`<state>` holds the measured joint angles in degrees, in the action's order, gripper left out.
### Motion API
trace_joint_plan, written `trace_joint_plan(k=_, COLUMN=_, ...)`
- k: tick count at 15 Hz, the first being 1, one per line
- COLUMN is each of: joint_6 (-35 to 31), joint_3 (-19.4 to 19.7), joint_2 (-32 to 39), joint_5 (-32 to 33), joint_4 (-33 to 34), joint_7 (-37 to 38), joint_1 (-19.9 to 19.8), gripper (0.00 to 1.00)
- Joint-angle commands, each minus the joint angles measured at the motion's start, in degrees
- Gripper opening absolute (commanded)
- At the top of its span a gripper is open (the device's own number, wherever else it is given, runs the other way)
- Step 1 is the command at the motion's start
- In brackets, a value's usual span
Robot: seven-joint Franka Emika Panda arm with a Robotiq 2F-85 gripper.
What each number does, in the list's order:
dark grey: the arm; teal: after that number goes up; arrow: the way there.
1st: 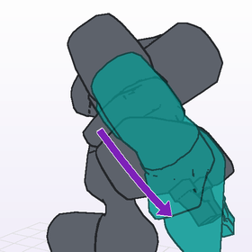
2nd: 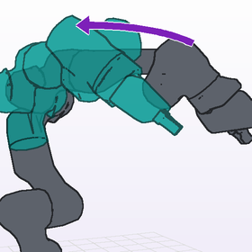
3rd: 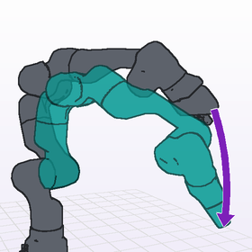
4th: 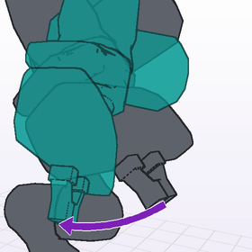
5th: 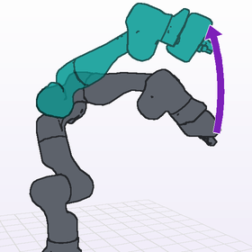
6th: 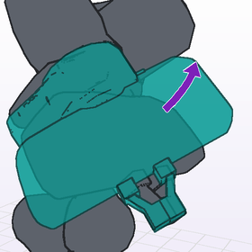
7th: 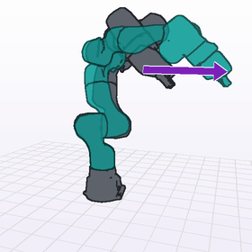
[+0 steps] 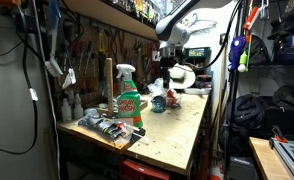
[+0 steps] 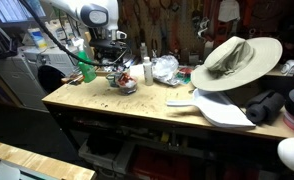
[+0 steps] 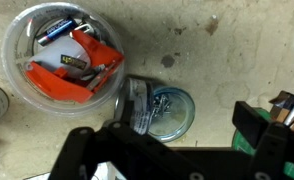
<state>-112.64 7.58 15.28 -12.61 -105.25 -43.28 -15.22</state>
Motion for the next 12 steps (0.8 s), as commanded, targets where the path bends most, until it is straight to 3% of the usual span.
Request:
trace_joint_plan(k=1, joint_6=-0.5, joint_3=-0.3, joint_2=0.1, joint_5=-0.3, joint_4=-0.3, joint_7=0.4, joint_1=-0.3, gripper=1.00)
trace_joint_plan(k=4, joint_6=-0.6, joint_3=-0.2, joint_2=0.0, joint_5=-0.6, joint_4=-0.4, joint_7=0.6, joint_1=-0.4, gripper=1.00)
trace_joint_plan(k=12, joint_6=-12.0, joint_3=-0.9, joint_2=1.7, joint_5=-0.9, joint_4=-1.5, joint_7=9.0, joint_1=0.4, gripper=1.00)
